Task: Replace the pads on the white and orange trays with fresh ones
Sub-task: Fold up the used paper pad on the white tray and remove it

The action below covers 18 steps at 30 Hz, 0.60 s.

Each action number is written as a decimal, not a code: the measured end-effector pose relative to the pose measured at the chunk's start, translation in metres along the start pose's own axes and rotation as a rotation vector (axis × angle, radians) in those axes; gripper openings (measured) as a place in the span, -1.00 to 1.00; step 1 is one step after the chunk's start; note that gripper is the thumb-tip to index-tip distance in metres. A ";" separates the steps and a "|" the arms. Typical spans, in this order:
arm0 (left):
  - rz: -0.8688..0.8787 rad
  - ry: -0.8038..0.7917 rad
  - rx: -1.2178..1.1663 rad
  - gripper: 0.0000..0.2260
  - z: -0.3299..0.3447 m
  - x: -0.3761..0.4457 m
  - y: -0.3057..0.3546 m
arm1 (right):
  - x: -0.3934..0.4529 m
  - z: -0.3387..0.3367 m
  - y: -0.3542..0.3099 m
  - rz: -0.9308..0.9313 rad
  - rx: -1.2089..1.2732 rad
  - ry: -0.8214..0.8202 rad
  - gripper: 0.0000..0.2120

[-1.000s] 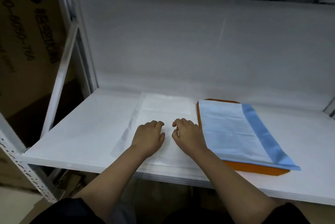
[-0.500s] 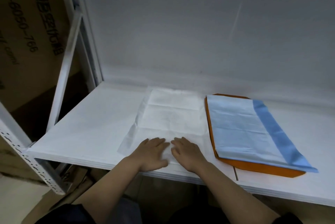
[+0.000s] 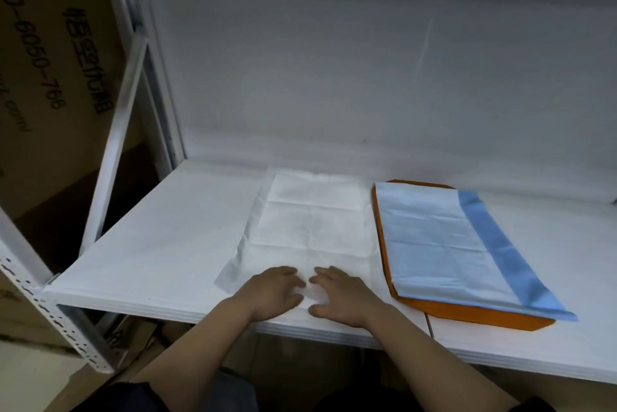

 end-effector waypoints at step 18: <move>-0.080 0.333 0.249 -0.71 -0.070 -0.004 -0.017 | -0.005 -0.078 -0.002 -0.060 0.019 0.450 -0.69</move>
Point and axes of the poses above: each hand's wrist, its own x-axis towards the middle knuckle, its own z-axis out of the palm, y = z × x, the point moved 8 cm from there along x, towards the middle knuckle, and after that the axes turned 2 degrees about z, right-handed, at the moved point
